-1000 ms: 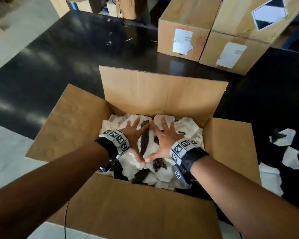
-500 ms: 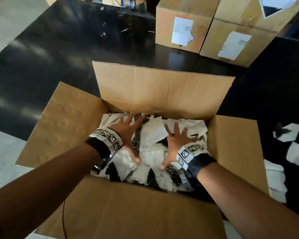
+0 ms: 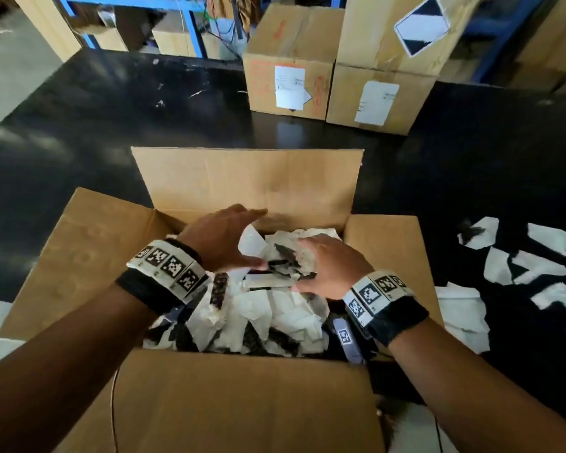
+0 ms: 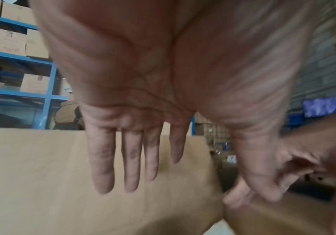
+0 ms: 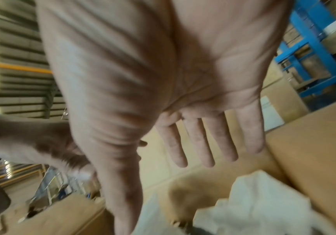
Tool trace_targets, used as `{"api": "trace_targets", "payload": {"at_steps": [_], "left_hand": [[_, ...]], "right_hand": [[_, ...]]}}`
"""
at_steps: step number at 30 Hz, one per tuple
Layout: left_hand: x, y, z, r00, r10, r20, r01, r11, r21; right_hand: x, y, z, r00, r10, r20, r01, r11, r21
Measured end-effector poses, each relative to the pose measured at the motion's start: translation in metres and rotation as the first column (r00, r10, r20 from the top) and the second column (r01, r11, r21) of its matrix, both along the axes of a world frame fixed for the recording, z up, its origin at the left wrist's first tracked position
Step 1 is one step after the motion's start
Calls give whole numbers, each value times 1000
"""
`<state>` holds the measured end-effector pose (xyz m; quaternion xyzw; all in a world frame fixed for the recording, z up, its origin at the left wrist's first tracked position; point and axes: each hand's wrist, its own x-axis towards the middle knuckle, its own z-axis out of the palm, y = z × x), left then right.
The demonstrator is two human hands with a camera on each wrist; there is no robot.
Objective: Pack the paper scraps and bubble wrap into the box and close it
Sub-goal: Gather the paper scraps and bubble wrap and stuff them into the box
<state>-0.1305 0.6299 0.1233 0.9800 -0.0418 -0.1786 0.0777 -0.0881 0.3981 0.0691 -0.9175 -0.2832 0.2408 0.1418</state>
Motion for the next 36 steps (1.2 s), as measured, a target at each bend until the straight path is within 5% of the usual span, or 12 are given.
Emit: {"api": "trace_targets", "payload": {"at_steps": [5, 10, 14, 18, 22, 26, 31, 36], "left_hand": [[16, -112, 23, 946, -64, 319, 155, 951, -268], [41, -252, 9, 905, -207, 371, 345, 867, -359], [51, -364, -31, 909, -316, 272, 388, 879, -278], [50, -441, -99, 949, -305, -83, 294, 947, -129], [39, -478, -171, 962, -151, -229, 149, 989, -24], [15, -494, -236, 985, 24, -173, -39, 996, -79], [3, -513, -279, 996, 66, -55, -74, 984, -162], [50, -525, -286, 998, 58, -12, -60, 979, -195]], "right_hand": [[-2, -102, 15, 965, -224, 138, 193, 959, 208], [-7, -227, 5, 866, -469, 172, 402, 859, 318], [-21, -320, -26, 828, -545, 131, 509, 829, 233], [-36, -399, -71, 805, -591, 58, 586, 807, 77], [-36, -462, -112, 774, -634, 0, 633, 774, -10], [-10, -508, -145, 741, -672, 10, 672, 740, -28], [47, -535, -188, 719, -694, 12, 694, 717, -66], [73, -517, -215, 845, -535, -2, 535, 844, -29]]}}
